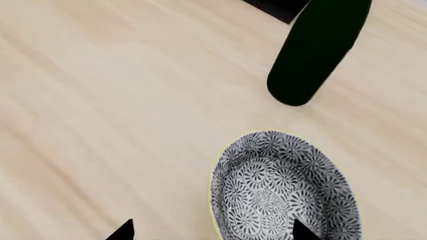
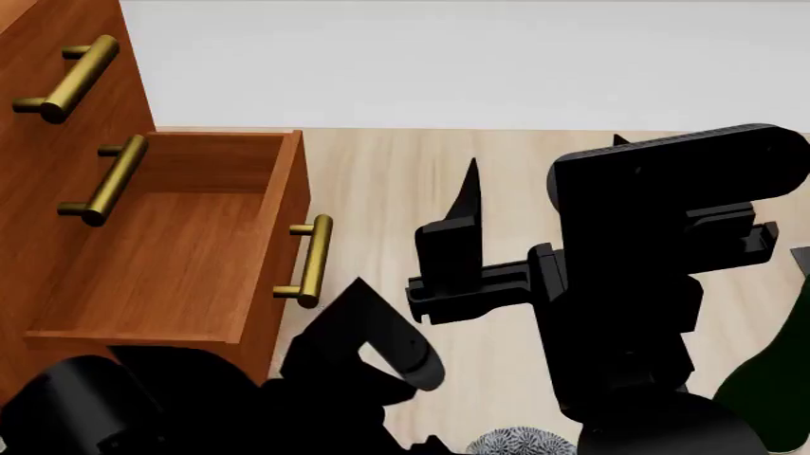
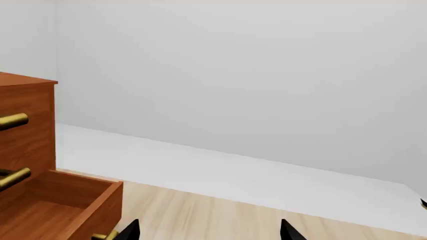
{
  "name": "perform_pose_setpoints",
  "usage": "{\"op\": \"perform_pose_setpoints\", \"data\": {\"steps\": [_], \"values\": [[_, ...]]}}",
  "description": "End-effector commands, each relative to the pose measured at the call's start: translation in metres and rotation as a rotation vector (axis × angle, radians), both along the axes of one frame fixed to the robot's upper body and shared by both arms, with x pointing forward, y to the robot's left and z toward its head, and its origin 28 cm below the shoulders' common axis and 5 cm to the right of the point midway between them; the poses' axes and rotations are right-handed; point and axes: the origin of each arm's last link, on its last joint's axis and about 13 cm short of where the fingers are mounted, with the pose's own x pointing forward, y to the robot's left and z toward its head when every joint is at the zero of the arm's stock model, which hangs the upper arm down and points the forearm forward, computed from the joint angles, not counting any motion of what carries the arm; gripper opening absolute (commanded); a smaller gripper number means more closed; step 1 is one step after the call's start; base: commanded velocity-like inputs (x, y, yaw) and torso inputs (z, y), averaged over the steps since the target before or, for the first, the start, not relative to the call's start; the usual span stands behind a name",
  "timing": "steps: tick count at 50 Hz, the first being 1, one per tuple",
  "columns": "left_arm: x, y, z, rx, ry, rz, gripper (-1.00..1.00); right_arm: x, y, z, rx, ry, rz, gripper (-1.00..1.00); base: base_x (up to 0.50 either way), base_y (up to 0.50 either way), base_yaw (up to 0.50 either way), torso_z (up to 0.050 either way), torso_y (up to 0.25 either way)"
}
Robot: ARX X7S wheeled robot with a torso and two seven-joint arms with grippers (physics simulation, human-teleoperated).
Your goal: Put the bowl in the bottom drawer of the cabinet.
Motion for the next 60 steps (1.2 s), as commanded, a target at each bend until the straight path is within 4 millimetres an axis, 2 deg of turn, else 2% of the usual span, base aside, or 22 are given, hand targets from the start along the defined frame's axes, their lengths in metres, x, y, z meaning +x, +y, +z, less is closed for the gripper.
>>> {"op": "perform_pose_setpoints", "data": {"steps": [1, 27, 55, 56, 60], "values": [[0.005, -0.002, -0.014, -0.018, 0.034, -0.008, 1.0, 0.0, 0.001, -0.006, 0.008, 0.017, 0.002, 1.0, 0.0, 0.0, 0.0, 0.0, 0.0], [0.022, -0.011, -0.035, -0.012, 0.094, -0.012, 1.0, 0.001, 0.001, -0.007, 0.007, 0.02, 0.004, 1.0, 0.0, 0.0, 0.0, 0.0, 0.0], [0.027, -0.012, -0.052, -0.001, 0.147, -0.022, 1.0, -0.001, 0.002, -0.006, 0.002, 0.019, 0.005, 1.0, 0.0, 0.0, 0.0, 0.0, 0.0], [0.027, -0.012, -0.053, -0.002, 0.147, -0.022, -1.0, -0.001, 0.002, -0.006, 0.003, 0.019, 0.005, 1.0, 0.0, 0.0, 0.0, 0.0, 0.0], [0.027, -0.013, -0.054, -0.008, 0.15, -0.021, -1.0, -0.001, 0.002, -0.006, 0.003, 0.02, 0.005, 1.0, 0.0, 0.0, 0.0, 0.0, 0.0]]}}
